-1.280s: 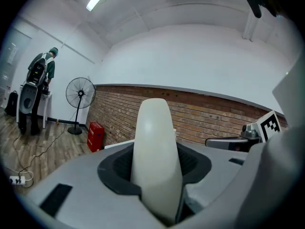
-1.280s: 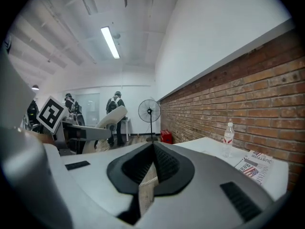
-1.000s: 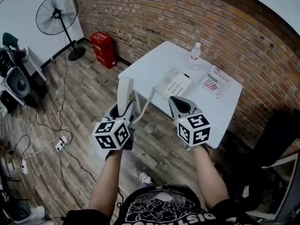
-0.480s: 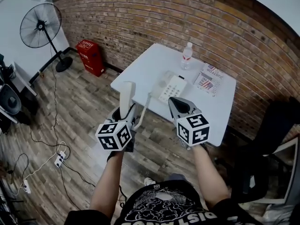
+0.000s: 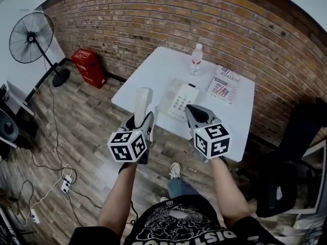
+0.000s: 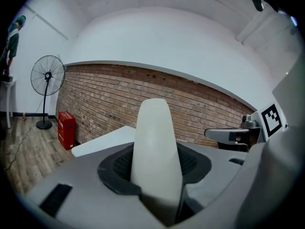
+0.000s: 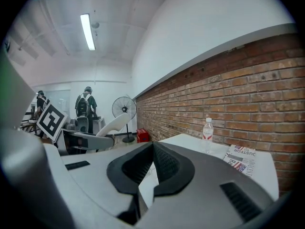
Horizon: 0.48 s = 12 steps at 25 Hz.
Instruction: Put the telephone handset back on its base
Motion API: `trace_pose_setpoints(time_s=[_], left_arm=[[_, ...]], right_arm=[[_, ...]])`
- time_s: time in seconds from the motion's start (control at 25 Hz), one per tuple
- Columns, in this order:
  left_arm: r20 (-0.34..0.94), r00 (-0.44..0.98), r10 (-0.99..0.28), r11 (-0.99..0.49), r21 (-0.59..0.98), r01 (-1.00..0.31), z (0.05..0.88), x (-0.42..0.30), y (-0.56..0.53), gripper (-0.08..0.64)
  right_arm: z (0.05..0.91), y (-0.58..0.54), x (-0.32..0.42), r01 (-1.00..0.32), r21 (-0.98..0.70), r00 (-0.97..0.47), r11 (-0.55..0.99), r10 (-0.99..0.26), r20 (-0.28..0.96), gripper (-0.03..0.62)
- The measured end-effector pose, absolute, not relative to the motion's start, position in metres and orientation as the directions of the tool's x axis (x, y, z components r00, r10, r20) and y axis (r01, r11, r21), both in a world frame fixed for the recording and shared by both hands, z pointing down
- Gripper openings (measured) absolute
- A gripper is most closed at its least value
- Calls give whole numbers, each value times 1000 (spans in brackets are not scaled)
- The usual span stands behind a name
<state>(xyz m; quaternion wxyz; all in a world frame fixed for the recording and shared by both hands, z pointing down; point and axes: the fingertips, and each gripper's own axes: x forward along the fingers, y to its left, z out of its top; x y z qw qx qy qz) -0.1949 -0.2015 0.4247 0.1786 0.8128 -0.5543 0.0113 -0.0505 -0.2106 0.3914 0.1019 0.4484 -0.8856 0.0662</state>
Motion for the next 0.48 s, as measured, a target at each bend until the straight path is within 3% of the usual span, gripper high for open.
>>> trace_pose_setpoints(time_s=[0.48], left_arm=[[319, 457, -830, -394, 243, -886, 464, -153, -317, 196]], right_arm=[[406, -313, -36, -829, -45, -548, 557, -794, 263, 2]])
